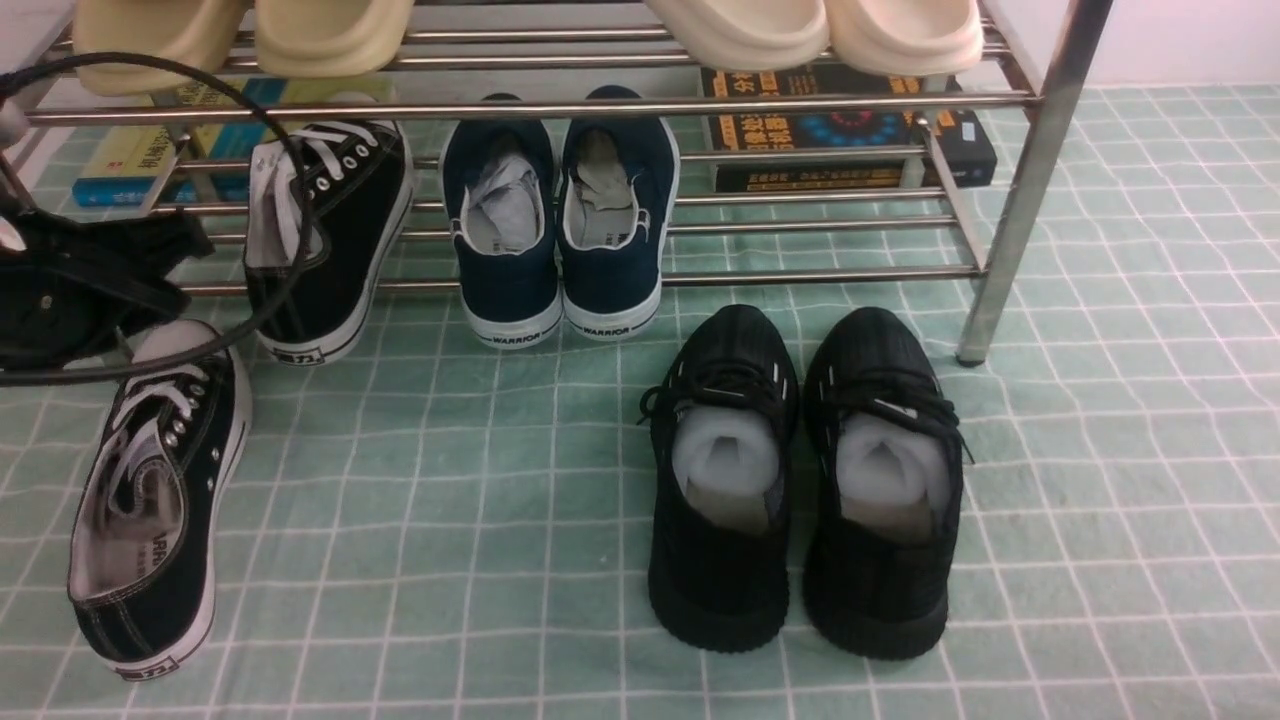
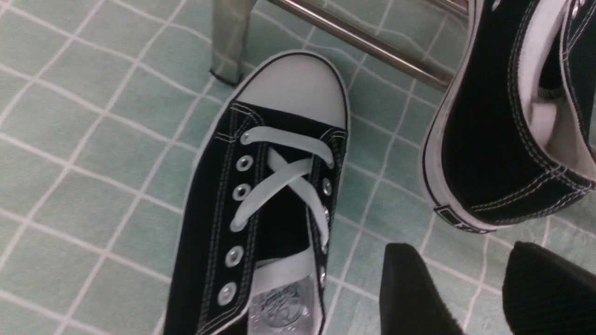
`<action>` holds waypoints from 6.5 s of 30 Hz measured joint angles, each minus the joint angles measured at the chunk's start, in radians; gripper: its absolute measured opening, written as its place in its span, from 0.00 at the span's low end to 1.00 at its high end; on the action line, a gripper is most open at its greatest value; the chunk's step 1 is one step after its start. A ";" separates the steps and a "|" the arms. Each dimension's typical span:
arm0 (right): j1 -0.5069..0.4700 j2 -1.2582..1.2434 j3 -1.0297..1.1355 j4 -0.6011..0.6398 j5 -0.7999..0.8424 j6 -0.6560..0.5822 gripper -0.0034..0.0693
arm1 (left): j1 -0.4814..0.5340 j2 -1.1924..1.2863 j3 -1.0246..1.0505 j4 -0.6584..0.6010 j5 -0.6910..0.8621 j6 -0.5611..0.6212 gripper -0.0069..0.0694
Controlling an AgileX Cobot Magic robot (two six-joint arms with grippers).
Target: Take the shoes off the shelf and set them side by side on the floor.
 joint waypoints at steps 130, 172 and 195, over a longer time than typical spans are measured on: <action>0.000 0.000 0.000 0.000 0.000 0.000 0.38 | -0.001 -0.016 -0.086 -0.214 0.463 0.152 0.74; 0.000 0.000 0.000 0.000 0.000 0.000 0.38 | -0.393 0.229 -0.069 0.154 0.522 0.342 0.71; 0.000 0.000 0.000 0.000 0.000 0.000 0.38 | -0.398 0.255 -0.071 0.092 0.485 0.288 0.11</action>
